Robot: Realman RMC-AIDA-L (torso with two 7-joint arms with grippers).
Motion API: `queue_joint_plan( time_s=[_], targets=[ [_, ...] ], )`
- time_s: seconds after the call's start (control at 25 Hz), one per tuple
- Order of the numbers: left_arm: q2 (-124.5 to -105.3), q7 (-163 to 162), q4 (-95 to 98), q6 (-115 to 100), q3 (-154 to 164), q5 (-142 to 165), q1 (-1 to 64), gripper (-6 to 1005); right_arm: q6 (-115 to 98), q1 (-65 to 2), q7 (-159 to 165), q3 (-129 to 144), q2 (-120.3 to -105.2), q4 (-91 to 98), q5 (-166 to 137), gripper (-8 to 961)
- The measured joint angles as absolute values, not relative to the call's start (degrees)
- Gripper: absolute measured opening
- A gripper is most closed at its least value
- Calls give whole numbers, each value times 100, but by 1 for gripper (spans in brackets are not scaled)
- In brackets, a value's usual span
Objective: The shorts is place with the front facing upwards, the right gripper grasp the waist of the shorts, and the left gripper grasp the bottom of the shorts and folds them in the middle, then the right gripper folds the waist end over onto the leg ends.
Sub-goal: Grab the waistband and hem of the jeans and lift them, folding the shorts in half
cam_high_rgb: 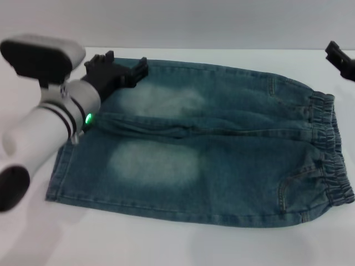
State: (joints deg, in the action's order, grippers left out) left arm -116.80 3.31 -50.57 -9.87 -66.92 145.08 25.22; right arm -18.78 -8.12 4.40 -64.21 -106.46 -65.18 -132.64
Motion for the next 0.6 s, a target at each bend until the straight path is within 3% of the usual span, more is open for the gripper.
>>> queue_joint_plan(
  time_s=[0.16,0.4,0.6],
  targets=[
    [-11757,334,-6442,960,-7571,15067,2302,792,152,-592,438,-7427,-10887,-7664,-13892,793],
    [-11772,342,-7871,3461,-8370,15179,2245,789,3264,-390,435,-9073,-11541,-9188,-14201,792],
    [-11777,387,-8273,5344,-8884,15352,2458,786,4563,-431,428,-9633,-11702,-9511,-14162,792]
  ],
)
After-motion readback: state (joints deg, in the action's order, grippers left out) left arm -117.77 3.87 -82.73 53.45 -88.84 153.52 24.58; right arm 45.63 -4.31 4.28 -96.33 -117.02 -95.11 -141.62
